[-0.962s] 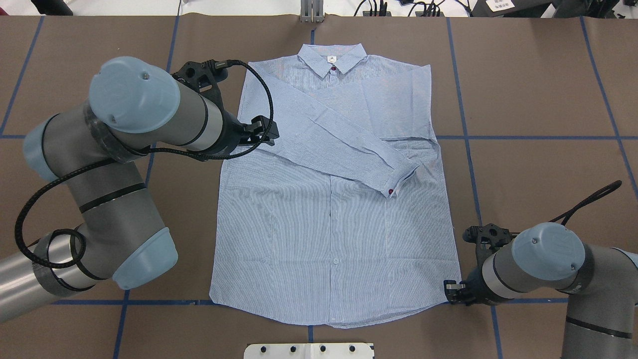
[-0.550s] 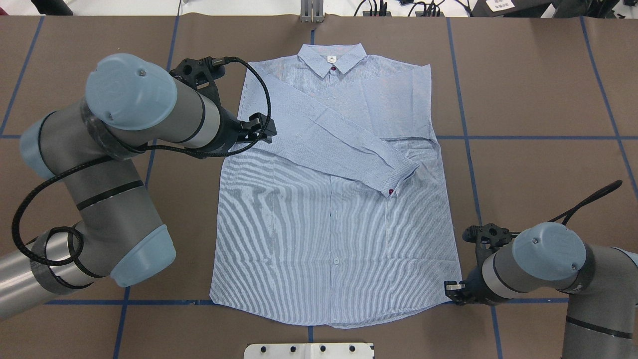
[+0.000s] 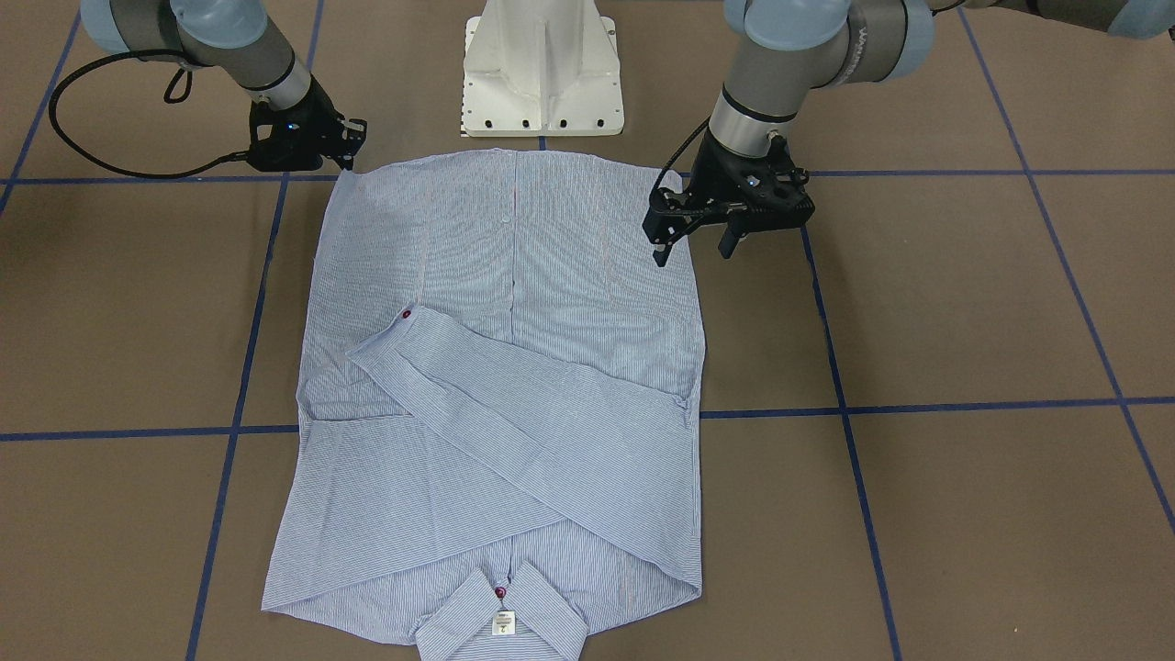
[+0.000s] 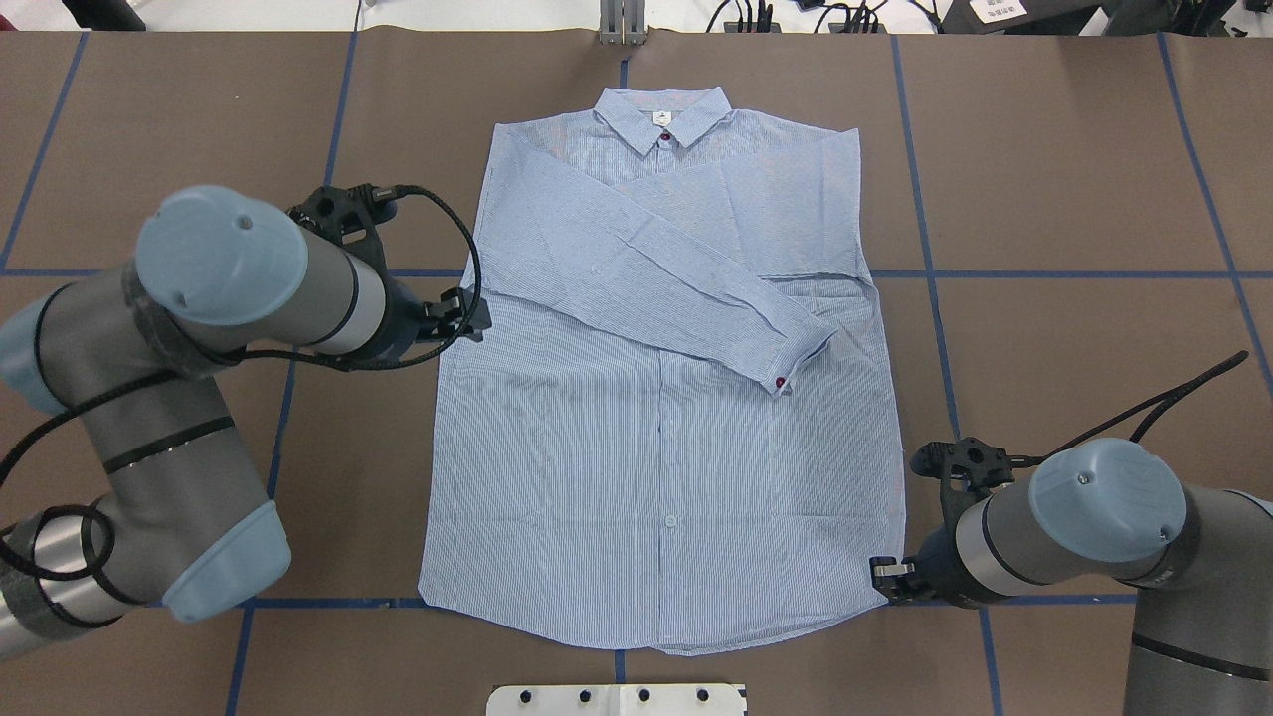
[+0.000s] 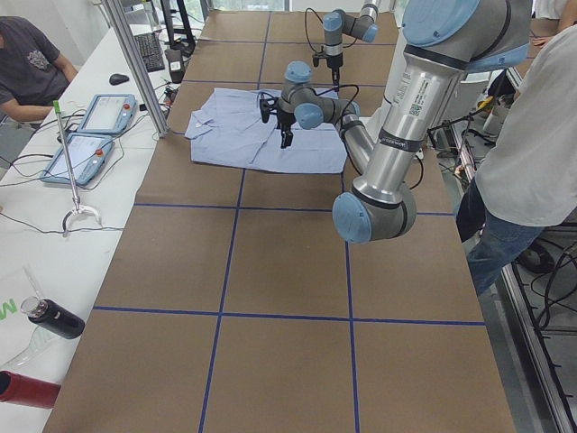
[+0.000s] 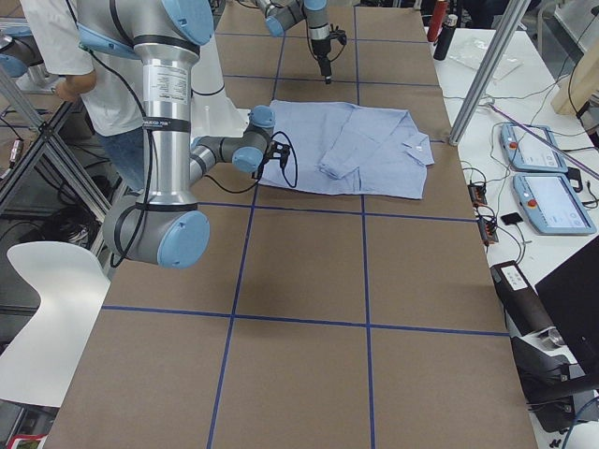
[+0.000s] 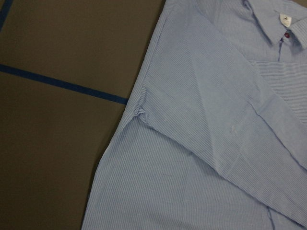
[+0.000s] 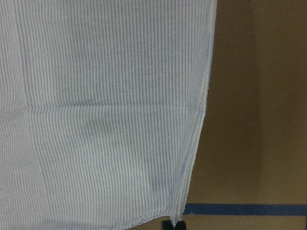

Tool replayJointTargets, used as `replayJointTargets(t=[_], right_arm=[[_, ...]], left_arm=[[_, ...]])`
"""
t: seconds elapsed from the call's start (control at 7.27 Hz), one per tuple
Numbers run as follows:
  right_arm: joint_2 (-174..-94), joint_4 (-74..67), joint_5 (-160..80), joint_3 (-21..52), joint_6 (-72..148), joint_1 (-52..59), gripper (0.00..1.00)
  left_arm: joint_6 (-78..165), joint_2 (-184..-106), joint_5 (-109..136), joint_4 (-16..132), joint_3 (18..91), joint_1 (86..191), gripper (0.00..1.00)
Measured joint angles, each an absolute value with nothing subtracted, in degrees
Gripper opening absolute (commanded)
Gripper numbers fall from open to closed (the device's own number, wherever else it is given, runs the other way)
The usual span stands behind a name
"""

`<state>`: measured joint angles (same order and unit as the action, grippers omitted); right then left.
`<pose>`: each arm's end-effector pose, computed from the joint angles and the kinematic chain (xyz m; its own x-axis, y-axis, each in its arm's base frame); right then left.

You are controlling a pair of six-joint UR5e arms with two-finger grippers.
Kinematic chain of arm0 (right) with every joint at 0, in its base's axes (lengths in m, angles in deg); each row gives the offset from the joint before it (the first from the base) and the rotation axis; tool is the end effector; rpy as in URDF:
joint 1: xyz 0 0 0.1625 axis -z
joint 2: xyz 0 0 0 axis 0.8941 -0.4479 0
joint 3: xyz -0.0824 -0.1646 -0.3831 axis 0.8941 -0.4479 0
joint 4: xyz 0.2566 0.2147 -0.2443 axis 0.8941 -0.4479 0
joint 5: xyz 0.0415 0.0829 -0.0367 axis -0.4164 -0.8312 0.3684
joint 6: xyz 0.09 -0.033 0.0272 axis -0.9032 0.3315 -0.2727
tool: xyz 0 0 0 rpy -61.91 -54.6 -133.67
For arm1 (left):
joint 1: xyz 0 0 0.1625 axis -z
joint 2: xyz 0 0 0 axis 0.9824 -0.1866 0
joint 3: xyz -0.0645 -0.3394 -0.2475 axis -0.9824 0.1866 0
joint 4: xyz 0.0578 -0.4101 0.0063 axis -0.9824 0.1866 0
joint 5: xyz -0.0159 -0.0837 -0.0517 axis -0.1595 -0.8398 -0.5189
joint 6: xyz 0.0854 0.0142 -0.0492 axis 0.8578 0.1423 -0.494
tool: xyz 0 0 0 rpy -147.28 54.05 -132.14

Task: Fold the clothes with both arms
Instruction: 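Move both grippers to the hem corners nearest the robot and grasp them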

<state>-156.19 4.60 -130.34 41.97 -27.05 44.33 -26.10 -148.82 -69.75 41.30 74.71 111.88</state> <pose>-0.4131 -0.2421 0.3930 0.6192 0.0728 0.7819 0.0716 0.9863 -0.1486 0.4338 -0.4053 0.2554 0.5327 -0.2242 -0.8161 0.2920 0.9537 -0.0714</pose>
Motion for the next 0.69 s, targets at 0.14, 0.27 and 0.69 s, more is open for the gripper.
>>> replayJointTargets(t=[0.14, 0.27, 0.69], right_arm=[[-155.2, 4.7, -130.4, 42.0, -27.0, 44.1, 0.0], [-154.3, 4.8, -130.5, 42.1, -27.0, 43.9, 0.0], [-153.3, 4.8, -130.7, 42.1, -27.0, 43.4, 0.0]], left_arm=[[-29.3, -145.7, -69.0, 44.4, 75.1, 108.2, 0.95], [-33.0, -143.8, -67.8, 47.1, 75.3, 104.4, 0.95], [-38.2, -141.5, -65.4, 48.5, 75.5, 98.5, 0.88]])
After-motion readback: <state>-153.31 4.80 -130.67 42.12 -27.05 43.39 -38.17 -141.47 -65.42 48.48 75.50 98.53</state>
